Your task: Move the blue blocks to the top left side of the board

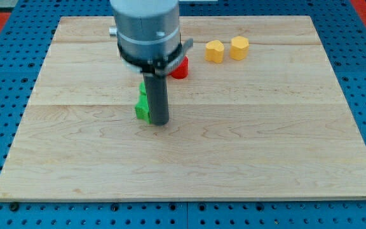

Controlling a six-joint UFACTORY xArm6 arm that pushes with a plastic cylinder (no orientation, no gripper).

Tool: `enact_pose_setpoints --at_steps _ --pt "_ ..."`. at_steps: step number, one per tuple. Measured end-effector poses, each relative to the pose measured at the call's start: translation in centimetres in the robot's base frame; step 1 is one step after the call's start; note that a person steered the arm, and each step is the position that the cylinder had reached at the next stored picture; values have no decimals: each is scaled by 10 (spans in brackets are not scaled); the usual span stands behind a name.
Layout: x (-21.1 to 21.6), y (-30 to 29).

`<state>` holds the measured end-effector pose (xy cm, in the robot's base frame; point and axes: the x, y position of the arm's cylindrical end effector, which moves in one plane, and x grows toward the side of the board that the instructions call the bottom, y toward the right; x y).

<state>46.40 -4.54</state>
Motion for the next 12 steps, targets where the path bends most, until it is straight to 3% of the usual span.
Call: enact_pose_setpoints --at_steps 1,3,4,5,6,9,10,11,12 --pt "43 49" --pt "-33 282" --pt "-108 347" --pt "-183 311" --pt "-220 239" --pt "-218 -37" --pt "-218 -97" --pt "-218 -95" --pt "-218 -19"
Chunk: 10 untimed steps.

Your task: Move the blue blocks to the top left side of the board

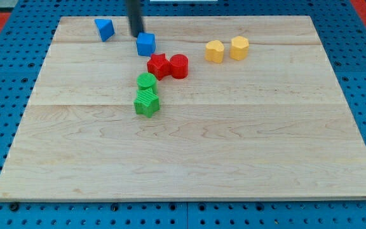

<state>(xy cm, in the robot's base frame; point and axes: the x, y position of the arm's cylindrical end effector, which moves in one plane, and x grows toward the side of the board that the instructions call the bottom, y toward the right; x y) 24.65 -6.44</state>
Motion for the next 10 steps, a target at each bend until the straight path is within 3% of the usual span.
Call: enact_pose_setpoints --at_steps 1,2,4,5,6,7,10 --pt "2 85" --pt "27 73" --pt "19 -80" --pt "44 -54" --pt "80 -78" --pt "59 -117" --pt "42 -118"
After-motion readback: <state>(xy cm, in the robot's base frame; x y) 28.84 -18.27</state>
